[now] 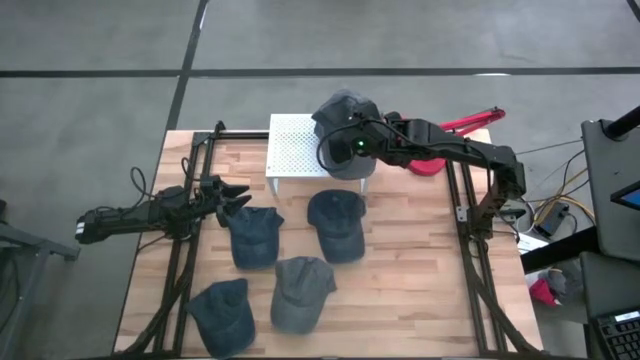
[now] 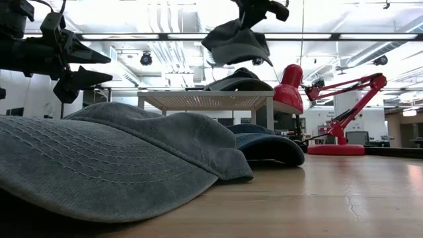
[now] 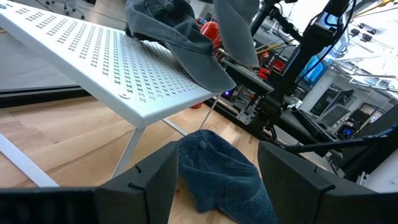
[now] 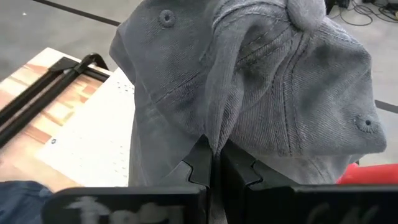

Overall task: Pick & Place hat
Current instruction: Put the right gray cap on the shelf

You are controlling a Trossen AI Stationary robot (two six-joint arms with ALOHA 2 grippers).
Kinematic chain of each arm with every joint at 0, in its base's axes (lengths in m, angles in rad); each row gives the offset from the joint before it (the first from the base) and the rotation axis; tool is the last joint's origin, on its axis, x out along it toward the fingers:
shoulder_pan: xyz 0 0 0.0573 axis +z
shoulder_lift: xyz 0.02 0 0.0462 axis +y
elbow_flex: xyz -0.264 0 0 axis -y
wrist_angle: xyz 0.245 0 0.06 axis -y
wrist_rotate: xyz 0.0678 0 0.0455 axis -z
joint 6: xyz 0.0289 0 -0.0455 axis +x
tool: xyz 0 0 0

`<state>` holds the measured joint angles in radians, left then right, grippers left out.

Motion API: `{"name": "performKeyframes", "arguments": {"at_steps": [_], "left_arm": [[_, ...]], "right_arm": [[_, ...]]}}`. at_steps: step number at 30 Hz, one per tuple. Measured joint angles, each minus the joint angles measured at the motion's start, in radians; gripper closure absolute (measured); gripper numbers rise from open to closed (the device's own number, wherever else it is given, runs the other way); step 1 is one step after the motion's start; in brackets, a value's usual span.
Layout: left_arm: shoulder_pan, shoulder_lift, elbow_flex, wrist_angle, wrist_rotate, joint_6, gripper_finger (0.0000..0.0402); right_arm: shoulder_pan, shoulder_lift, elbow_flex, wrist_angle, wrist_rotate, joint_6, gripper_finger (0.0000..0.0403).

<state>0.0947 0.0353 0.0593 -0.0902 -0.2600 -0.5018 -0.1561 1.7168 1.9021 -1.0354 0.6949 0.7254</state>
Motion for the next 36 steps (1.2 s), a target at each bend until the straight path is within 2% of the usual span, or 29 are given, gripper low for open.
{"name": "performKeyframes", "arguments": {"at_steps": [6,14,36], "left_arm": [[0.000,0.000,0.000,0.000,0.000,0.000,0.0179],[0.000,0.000,0.000,0.000,0.000,0.000,0.0179],[0.000,0.000,0.000,0.000,0.000,0.000,0.0179]], "right_arm": [[-0.015,0.000,-0.041,0.040,0.000,-0.005,0.0390],[-0.033,0.000,-0.093,0.095,-0.059,-0.006,0.0390],[-0.032,0.000,-0.131,0.107,-0.009,0.042,0.0390]]}}
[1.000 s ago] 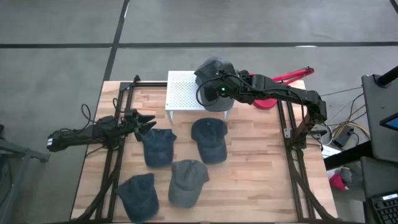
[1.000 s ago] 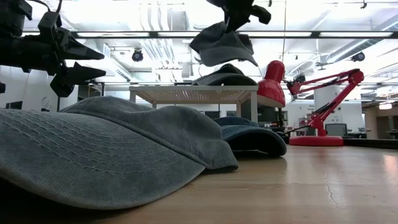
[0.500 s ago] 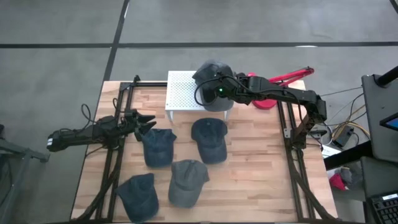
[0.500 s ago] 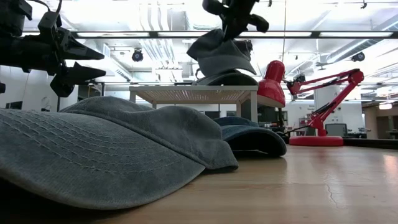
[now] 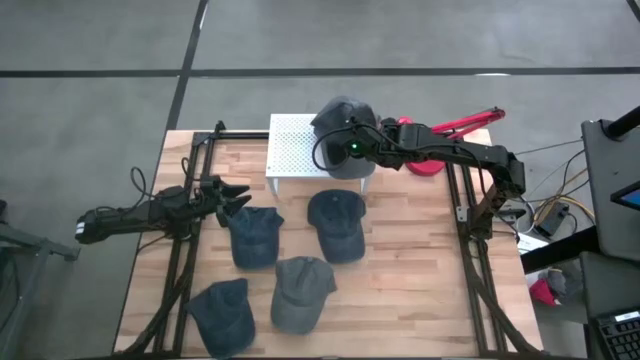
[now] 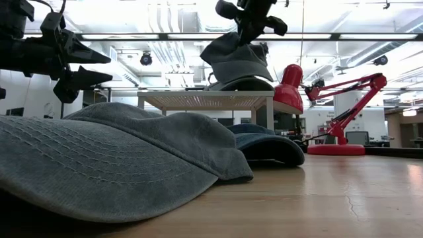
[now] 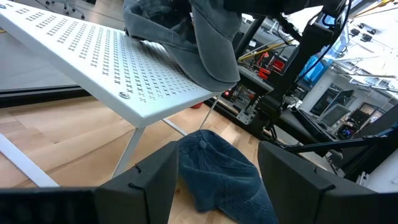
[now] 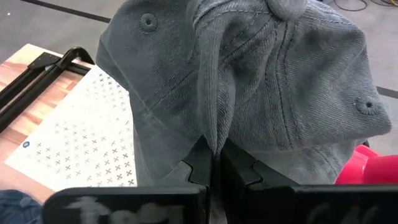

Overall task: Pick & Place hat
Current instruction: Put the right gray cap on the shelf

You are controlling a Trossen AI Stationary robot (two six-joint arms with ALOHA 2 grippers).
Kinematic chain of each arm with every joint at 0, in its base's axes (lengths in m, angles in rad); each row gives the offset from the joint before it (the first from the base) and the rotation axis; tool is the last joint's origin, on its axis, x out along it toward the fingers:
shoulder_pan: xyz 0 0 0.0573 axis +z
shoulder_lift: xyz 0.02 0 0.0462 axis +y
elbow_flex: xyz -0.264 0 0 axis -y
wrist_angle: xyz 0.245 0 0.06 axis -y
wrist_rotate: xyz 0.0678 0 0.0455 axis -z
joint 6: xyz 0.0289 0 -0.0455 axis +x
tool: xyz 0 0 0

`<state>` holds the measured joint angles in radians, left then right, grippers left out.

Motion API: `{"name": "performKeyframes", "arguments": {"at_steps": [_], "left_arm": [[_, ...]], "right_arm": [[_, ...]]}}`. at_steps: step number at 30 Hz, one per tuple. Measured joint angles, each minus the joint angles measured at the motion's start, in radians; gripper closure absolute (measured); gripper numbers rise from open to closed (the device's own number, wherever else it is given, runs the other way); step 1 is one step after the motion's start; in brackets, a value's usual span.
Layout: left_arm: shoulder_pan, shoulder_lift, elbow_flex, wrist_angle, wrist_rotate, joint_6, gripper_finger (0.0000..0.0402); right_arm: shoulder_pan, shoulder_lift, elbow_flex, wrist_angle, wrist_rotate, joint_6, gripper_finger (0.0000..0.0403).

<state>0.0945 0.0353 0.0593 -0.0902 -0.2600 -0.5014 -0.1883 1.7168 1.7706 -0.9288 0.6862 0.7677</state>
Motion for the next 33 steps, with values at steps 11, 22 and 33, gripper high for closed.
{"name": "performKeyframes", "arguments": {"at_steps": [11,22,33], "left_arm": [[0.000,0.000,0.000,0.000,0.000,0.000,0.0179],[0.000,0.000,0.000,0.000,0.000,0.000,0.0179],[0.000,0.000,0.000,0.000,0.000,0.000,0.0179]], "right_arm": [[0.000,0.000,0.000,-0.001,0.032,0.092,0.0390],[0.000,0.001,-0.013,0.000,0.032,0.097,0.0390],[0.000,0.001,-0.013,0.000,0.032,0.097,0.0390]]}}
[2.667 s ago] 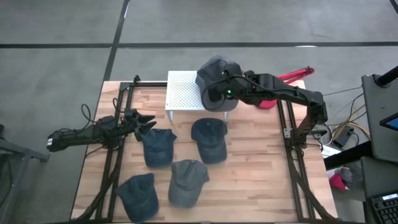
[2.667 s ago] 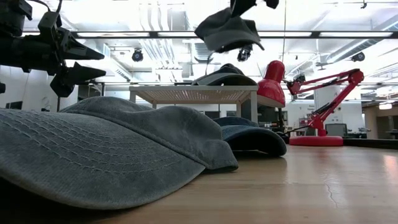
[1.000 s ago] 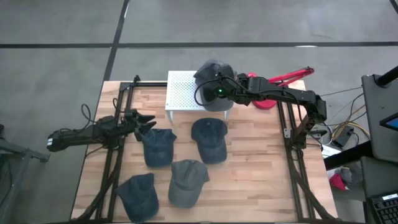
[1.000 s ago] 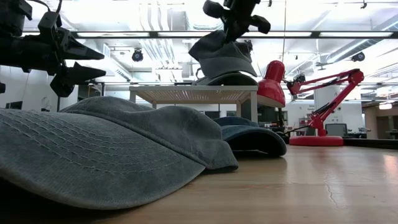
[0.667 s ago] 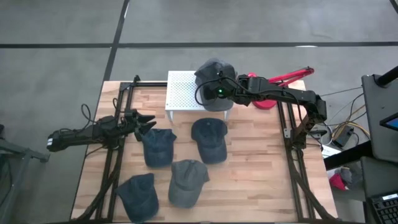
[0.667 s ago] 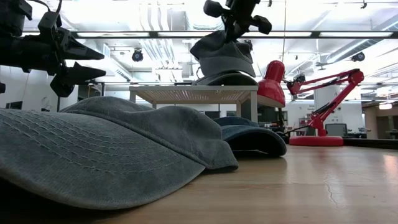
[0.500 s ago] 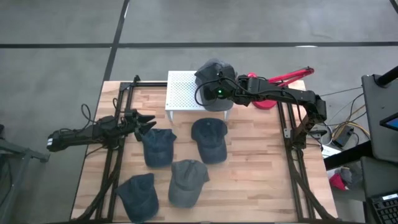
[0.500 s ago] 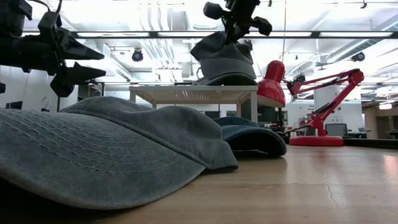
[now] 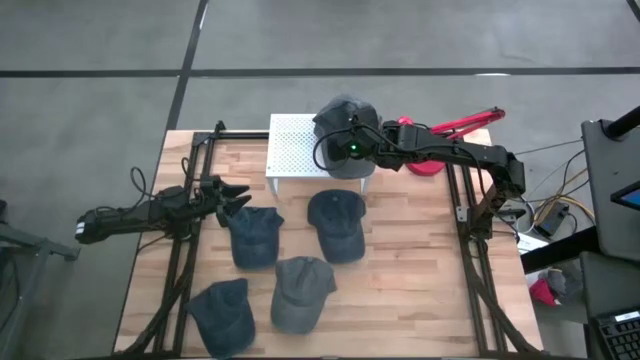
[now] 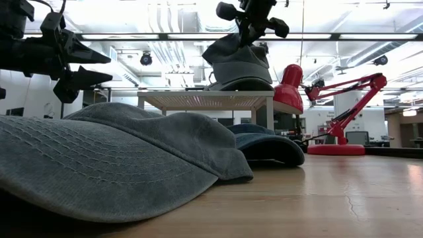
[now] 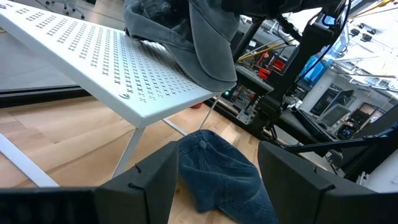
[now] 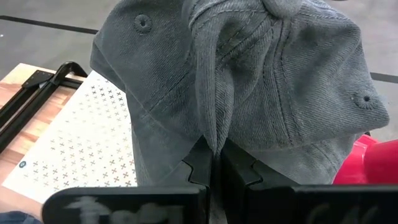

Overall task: Pick & Place hat
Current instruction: Put the right gray cap on the shelf

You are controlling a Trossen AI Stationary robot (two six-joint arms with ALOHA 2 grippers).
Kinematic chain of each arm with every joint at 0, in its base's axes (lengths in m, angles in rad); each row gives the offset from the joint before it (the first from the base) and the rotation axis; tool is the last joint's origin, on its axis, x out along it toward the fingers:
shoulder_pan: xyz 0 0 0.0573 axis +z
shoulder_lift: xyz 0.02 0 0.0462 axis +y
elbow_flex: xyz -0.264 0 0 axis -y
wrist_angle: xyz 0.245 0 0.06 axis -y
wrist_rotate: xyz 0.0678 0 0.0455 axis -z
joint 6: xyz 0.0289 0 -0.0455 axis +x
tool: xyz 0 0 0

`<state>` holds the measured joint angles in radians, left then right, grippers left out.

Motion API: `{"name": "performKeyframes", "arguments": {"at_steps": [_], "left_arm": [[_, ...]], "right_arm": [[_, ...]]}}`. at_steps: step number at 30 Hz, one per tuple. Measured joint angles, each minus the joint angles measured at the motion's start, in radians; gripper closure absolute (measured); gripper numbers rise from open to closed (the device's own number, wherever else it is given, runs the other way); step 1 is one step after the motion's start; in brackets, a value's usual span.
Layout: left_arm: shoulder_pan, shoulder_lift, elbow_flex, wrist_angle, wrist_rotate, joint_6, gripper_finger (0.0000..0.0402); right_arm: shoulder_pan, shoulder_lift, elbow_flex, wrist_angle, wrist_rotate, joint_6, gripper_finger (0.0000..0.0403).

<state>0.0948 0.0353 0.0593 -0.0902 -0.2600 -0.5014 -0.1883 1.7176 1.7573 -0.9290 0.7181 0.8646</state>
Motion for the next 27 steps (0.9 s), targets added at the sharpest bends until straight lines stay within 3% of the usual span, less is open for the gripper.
{"name": "performKeyframes", "arguments": {"at_steps": [12,27], "left_arm": [[0.000,0.000,0.000,0.000,0.000,0.000,0.0179],[0.000,0.000,0.000,0.000,0.000,0.000,0.0179]], "right_arm": [[0.000,0.000,0.000,-0.006,0.016,0.026,0.0373],[0.000,0.000,0.000,-0.009,0.047,0.050,0.0167]]}}
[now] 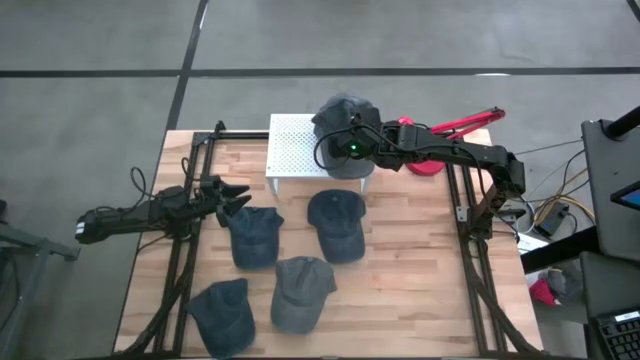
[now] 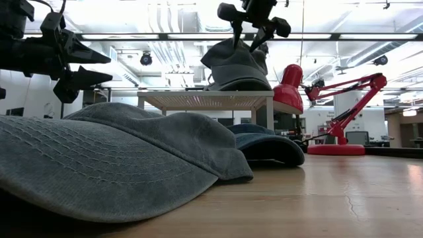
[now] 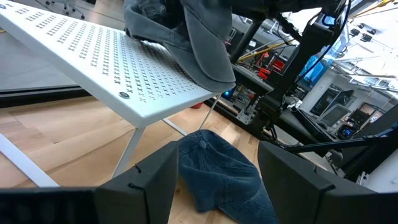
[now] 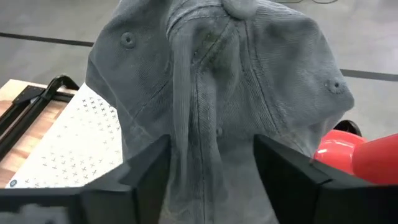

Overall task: Pick & Place hat
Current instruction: Put the right gray cap on the shelf, then put the gray cap on the shelf

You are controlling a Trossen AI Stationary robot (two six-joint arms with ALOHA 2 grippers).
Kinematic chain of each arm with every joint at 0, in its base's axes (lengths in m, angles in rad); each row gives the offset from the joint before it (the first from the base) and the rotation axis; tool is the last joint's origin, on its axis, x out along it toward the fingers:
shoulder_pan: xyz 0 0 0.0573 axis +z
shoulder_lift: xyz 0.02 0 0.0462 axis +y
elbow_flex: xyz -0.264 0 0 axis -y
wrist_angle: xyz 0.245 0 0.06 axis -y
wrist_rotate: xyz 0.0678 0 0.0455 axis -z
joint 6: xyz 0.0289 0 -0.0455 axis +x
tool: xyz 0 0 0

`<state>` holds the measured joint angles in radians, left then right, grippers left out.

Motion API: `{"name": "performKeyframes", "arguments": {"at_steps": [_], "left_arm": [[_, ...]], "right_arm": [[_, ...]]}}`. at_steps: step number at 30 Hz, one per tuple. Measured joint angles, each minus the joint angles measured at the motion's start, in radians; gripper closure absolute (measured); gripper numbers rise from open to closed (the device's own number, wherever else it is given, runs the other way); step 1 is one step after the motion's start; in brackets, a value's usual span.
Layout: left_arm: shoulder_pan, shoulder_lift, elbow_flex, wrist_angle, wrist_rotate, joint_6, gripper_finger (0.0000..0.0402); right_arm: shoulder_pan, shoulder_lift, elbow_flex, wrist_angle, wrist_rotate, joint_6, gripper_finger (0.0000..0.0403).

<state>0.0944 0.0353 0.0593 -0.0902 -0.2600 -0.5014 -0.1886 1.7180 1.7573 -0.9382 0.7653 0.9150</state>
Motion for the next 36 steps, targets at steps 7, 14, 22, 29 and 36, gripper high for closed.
{"name": "performKeyframes", "arguments": {"at_steps": [7,14,22,29,36], "left_arm": [[0.000,0.000,0.000,0.000,0.000,0.000,0.0179],[0.000,0.000,0.000,0.000,0.000,0.000,0.0179],[0.000,0.000,0.000,0.000,0.000,0.000,0.0179],[0.000,0.000,0.000,0.000,0.000,0.000,0.0179],[0.000,0.000,0.000,0.000,0.000,0.000,0.0179]], "right_arm": [[0.000,0.000,0.000,-0.021,0.010,0.010,0.0078],[0.000,0.000,-0.012,-0.084,0.031,0.056,0.0023],[0.000,0.001,-0.100,-0.079,0.031,0.156,0.0019],[0.000,0.001,-0.117,-0.076,0.049,0.182,0.0019],[0.001,-0.004,-0.061,-0.082,0.058,0.173,0.0019]]}}
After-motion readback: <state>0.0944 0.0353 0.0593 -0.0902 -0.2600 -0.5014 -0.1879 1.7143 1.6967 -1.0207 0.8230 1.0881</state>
